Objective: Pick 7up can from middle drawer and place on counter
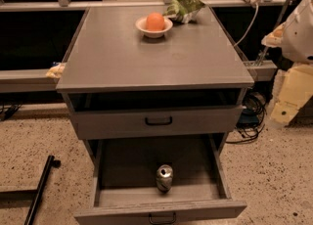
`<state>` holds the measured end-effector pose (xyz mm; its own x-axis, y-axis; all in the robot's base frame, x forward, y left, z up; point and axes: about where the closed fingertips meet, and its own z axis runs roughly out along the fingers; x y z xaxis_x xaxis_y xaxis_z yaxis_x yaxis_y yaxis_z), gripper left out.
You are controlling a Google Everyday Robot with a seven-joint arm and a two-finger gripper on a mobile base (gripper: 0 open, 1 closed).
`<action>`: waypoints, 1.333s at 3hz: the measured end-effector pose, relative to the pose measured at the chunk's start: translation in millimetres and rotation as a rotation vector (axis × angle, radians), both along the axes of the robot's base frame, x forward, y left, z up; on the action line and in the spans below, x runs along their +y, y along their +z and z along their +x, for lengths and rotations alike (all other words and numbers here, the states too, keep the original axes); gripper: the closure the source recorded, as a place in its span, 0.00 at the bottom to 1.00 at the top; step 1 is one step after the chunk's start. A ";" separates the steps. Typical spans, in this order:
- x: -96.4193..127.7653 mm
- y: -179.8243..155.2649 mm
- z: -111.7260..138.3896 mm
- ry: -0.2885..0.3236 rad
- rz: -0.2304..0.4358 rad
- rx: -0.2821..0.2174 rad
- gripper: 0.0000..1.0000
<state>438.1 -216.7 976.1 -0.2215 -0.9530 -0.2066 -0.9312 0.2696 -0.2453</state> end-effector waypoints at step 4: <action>10.9 -114.9 12.0 0.007 0.202 0.039 0.66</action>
Offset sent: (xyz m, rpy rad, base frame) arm 0.0045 -0.0008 -0.0246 0.0498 -0.0119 -0.0023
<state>450.1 -205.7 861.2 -0.2266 -0.8944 -0.3856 -0.9408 0.3034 -0.1509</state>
